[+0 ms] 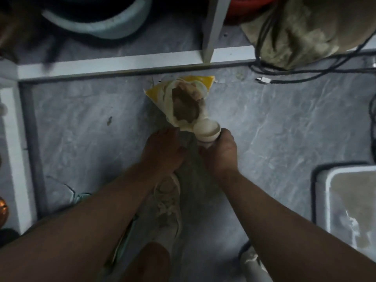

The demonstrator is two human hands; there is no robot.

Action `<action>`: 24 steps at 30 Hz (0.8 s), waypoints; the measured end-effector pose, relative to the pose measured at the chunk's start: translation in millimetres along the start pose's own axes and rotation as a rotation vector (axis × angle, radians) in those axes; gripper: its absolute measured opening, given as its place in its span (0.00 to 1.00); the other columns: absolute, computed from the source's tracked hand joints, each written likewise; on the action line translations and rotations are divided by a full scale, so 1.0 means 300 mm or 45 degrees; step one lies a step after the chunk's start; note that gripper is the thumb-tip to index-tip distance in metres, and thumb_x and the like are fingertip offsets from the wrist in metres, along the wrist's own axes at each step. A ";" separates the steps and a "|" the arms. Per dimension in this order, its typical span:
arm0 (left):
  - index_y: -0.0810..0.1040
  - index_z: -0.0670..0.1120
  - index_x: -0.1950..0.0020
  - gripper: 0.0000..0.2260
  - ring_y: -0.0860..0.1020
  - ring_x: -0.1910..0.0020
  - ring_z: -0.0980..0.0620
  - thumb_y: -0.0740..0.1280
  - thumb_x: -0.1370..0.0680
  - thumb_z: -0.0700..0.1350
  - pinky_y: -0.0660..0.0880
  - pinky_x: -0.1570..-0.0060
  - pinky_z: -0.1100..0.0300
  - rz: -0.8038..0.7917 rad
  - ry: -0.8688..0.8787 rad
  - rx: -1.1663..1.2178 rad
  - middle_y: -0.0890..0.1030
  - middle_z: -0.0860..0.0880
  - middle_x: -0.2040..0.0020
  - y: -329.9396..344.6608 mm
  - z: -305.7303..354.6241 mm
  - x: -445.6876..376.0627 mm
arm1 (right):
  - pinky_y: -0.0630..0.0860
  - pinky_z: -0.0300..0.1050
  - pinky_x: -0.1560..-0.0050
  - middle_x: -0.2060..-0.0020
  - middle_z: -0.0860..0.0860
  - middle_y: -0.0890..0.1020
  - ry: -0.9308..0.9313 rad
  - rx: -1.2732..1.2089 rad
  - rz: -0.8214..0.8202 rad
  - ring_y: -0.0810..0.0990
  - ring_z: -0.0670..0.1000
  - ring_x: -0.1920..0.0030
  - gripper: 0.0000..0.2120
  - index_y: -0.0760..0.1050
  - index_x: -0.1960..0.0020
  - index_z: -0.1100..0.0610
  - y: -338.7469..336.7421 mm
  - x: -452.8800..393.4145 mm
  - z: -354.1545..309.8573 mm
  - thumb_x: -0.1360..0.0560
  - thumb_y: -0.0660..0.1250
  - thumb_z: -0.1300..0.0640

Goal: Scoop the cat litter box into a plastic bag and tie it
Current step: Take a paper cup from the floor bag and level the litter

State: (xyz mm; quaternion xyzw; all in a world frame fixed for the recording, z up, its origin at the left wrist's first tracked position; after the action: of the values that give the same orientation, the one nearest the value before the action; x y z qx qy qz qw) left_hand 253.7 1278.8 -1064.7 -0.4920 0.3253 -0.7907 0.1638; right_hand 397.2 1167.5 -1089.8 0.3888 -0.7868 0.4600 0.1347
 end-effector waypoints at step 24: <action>0.60 0.48 0.19 0.47 0.56 0.20 0.39 0.46 0.37 0.65 0.57 0.24 0.44 0.028 0.079 0.200 0.57 0.40 0.19 0.083 -0.191 -0.386 | 0.69 0.36 0.47 0.38 0.52 0.80 0.102 -0.135 -0.085 0.77 0.55 0.36 0.30 0.68 0.27 0.48 0.362 -0.345 -0.112 0.26 0.73 0.49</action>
State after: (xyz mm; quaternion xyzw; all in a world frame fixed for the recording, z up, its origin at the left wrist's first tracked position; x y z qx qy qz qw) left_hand 255.1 1347.7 -1176.7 -0.4495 0.2725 -0.8268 0.2003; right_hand 380.8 1275.6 -1198.0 0.3882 -0.7907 0.4282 0.2019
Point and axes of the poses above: each hand's wrist, its own x-axis away from the middle knuckle, its own y-axis out of the palm, z = x × y, the point moved 8 cm from there along -x, towards the middle knuckle
